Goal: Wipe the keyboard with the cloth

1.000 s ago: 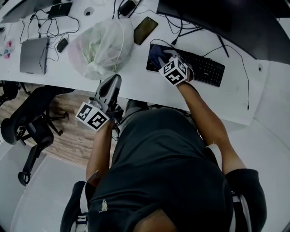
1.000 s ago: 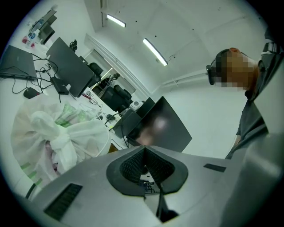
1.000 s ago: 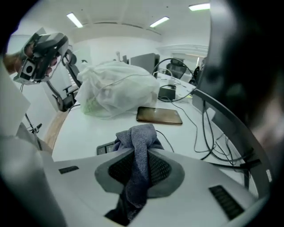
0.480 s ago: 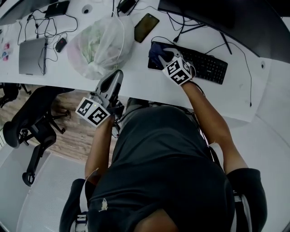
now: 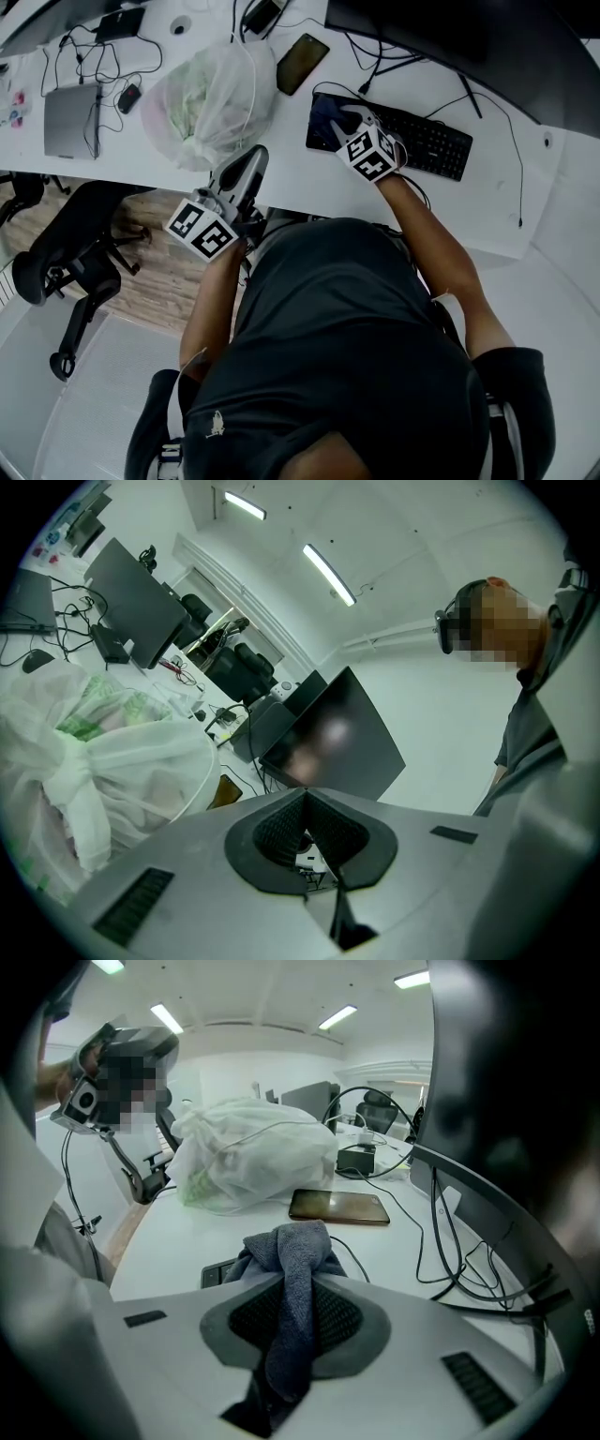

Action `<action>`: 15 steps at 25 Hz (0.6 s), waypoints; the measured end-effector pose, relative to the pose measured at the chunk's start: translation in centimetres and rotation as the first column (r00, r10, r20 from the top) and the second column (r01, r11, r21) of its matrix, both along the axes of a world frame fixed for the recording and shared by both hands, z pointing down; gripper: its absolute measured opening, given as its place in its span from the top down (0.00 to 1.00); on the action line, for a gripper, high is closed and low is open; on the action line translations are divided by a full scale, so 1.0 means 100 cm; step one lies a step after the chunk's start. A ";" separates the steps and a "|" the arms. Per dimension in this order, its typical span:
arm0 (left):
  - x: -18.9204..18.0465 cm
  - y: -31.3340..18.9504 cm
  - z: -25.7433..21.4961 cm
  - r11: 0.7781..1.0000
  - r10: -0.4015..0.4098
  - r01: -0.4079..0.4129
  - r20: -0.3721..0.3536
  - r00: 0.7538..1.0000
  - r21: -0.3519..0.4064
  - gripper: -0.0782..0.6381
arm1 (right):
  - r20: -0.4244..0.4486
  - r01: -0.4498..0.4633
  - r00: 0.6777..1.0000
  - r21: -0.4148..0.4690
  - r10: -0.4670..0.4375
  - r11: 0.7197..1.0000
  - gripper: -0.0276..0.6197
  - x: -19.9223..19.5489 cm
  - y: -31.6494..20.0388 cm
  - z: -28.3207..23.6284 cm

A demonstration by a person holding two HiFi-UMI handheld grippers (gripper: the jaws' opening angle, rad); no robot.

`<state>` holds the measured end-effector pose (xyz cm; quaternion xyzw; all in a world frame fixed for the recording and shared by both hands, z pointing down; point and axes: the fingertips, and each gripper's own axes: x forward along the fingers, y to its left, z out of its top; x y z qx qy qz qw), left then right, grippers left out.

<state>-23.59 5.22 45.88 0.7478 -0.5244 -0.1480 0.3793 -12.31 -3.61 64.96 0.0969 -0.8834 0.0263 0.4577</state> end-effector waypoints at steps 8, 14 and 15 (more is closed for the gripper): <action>0.002 -0.013 0.016 1.000 0.001 -0.002 -0.015 1.000 -0.031 0.88 | -0.019 0.027 0.999 -0.037 -0.028 0.999 0.86 -0.003 -0.002 0.001; 0.002 -0.027 0.005 1.000 0.018 -0.018 0.004 1.000 -0.012 0.88 | -0.015 0.029 0.999 -0.049 -0.030 0.998 0.86 -0.001 0.000 0.002; 0.001 -0.027 0.005 1.000 0.021 -0.021 0.011 1.000 -0.013 0.88 | -0.014 0.027 1.000 -0.048 -0.027 0.999 0.86 -0.001 0.000 0.002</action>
